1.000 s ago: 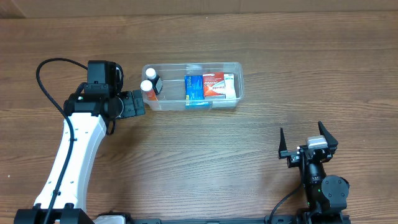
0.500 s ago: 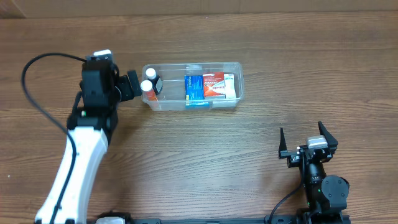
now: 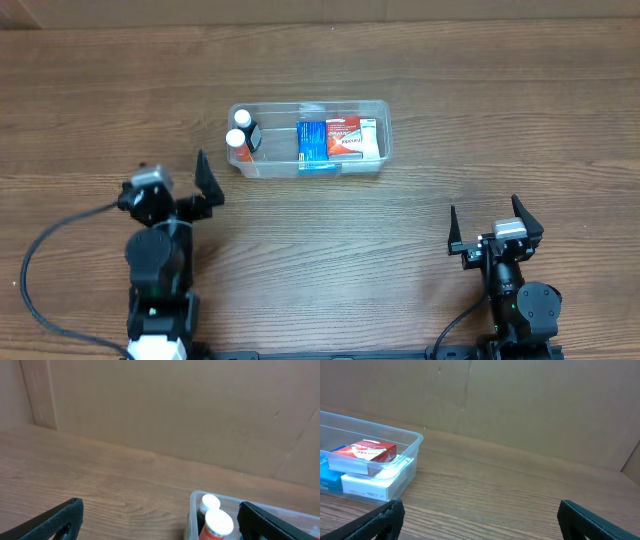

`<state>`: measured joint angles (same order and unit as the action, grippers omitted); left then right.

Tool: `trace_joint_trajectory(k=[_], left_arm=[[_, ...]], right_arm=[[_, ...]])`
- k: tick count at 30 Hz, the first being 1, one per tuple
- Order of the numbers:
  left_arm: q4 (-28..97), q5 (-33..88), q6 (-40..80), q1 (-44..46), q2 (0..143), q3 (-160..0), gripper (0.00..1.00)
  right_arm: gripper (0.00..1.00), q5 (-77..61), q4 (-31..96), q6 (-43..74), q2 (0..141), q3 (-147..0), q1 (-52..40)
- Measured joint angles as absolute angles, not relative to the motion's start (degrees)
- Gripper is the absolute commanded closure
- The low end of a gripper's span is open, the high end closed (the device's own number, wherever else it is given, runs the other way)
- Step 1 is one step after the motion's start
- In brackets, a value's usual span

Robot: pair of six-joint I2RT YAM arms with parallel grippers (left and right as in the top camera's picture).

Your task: Pack container

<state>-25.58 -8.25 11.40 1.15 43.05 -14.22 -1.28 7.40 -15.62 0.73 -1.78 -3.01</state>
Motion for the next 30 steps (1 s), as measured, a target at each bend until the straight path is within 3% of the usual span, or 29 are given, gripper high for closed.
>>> trace_joint_trajectory(k=[21,30], left_arm=[[-20.27,-8.32,11.40,-0.64,14.72,-0.62,0.00],[-4.27,-6.83,11.38,-0.64,7.38,-0.47,0.00]], right_arm=[[0.00,-1.28,7.38,-15.64,0.73,-1.78,-3.01],[0.00,-1.30,7.42,-15.64,0.73,-1.78,-3.01]])
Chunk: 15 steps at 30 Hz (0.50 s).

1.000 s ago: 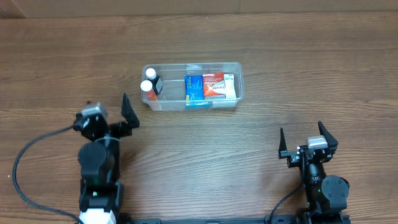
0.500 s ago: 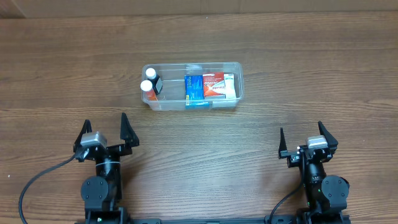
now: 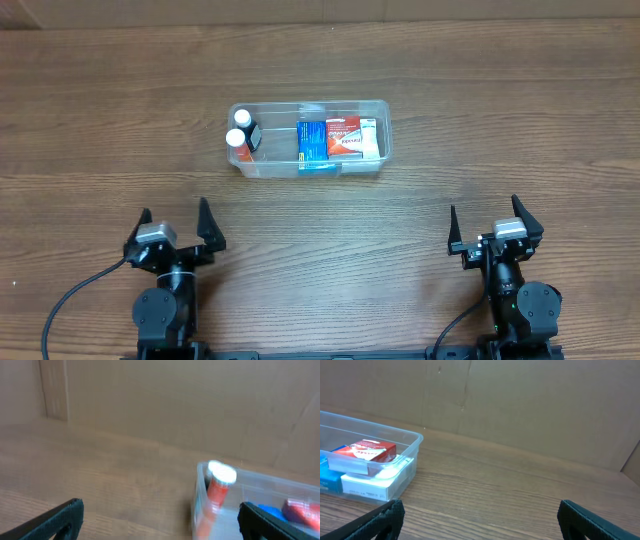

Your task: Pack container

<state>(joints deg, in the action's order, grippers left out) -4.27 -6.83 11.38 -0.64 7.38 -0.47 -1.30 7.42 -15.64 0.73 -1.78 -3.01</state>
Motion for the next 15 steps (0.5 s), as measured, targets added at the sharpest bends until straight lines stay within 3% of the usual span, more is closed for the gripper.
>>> trace_joint_trajectory(k=[4,15], left_arm=[[4.25,-4.54,11.35,-1.45,3.79,-0.47,0.00],[4.51,-0.58,11.35,-6.81,0.95,-0.47,0.00]], right_arm=[[0.00,-1.28,7.35,-15.64,0.73,-1.78,-3.01],[0.00,-1.28,7.40,-15.62,0.73,-1.78,-3.01]])
